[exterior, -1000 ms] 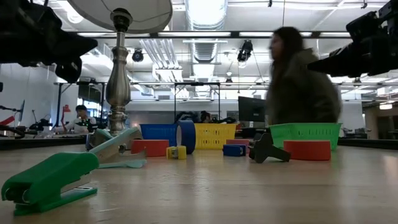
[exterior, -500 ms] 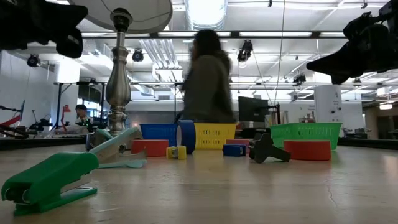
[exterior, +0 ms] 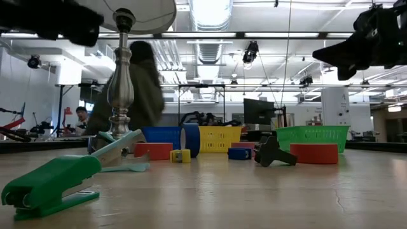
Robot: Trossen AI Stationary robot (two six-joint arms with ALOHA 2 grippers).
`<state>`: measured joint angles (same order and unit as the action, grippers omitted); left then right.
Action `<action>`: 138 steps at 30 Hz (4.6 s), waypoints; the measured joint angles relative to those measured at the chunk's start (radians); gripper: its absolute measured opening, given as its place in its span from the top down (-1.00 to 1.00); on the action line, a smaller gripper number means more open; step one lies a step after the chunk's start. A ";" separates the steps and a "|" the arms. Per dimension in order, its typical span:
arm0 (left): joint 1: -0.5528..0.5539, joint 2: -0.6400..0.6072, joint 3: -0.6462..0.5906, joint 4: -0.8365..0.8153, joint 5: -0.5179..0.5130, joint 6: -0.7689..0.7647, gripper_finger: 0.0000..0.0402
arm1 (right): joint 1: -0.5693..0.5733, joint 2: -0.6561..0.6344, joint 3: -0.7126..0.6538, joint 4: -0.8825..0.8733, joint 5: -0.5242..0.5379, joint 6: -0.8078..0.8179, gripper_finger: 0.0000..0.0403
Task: Pick and place Stapler, Stapler remover, tape
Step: Put the yellow stapler into the blue bin
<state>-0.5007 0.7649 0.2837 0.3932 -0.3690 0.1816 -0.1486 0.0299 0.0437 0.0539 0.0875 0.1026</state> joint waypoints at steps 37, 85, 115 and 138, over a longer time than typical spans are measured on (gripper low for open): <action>0.043 0.819 0.578 -0.208 -0.226 -0.322 0.14 | 0.000 0.370 0.000 0.368 -0.021 -0.053 0.96; 0.104 1.027 0.678 -0.381 -0.286 -1.138 0.15 | 0.000 0.891 0.361 0.138 -0.085 -0.192 0.96; 0.130 1.085 0.677 -0.441 -0.284 -1.277 0.15 | 0.000 0.896 0.360 0.122 -0.087 -0.184 0.96; 0.130 1.085 0.677 -0.447 -0.277 -1.295 0.15 | 0.002 0.897 0.360 0.091 -0.137 -0.250 0.96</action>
<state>-0.3702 1.8500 0.9611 -0.0537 -0.6460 -1.1130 -0.1467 0.9272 0.4034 0.1454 -0.0493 -0.1471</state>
